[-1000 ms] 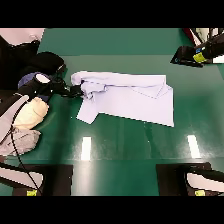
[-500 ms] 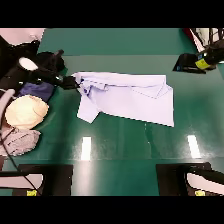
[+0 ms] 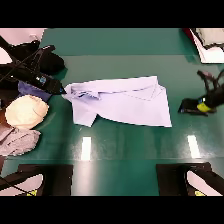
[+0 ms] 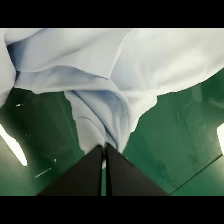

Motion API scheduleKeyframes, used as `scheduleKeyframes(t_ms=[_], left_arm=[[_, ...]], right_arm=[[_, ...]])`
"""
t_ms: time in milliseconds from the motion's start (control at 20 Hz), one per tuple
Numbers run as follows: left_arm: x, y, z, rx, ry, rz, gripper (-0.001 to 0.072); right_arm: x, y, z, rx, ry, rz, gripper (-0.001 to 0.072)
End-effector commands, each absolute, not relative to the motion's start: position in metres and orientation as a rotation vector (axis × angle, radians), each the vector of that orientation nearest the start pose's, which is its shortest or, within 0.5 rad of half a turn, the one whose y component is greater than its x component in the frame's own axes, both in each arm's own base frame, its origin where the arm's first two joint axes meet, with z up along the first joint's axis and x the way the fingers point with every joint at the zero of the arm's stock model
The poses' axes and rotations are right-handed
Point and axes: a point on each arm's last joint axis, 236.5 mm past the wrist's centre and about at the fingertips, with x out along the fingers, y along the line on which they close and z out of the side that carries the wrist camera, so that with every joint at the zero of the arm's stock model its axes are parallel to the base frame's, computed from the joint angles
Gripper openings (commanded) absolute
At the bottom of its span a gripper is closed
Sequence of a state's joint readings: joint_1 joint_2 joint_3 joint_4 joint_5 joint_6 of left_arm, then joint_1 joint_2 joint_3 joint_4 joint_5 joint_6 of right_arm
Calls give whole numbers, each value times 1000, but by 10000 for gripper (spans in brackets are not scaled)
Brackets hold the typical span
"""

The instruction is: Fold the shirts.

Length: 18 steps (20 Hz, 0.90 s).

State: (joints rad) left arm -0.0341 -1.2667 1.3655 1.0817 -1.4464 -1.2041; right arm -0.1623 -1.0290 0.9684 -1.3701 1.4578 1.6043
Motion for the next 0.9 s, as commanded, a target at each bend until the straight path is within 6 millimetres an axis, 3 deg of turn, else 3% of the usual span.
scheduleKeyframes(t_ms=[0,200,400,500,600,700,750,850], left_arm=[[348,-116,95,-51,1263,-592,23],[348,-116,94,-70,1271,-578,23],[348,-116,94,-81,1276,-570,24],[347,-116,94,-83,1279,-569,24],[347,-116,94,-82,1278,-569,23],[347,-116,94,-83,1278,-569,23],[347,-116,94,-83,1278,-569,24],[347,-116,94,-83,1279,-569,23]], right_arm=[[247,8,-17,568,1451,46,562],[249,-3,-38,662,1418,9,556],[256,22,-60,660,1484,86,553],[258,31,-71,641,1512,104,504],[258,41,-80,621,1542,123,500],[259,49,-87,596,1560,141,439],[260,52,-89,583,1557,146,371],[267,54,-87,561,1524,149,94]])
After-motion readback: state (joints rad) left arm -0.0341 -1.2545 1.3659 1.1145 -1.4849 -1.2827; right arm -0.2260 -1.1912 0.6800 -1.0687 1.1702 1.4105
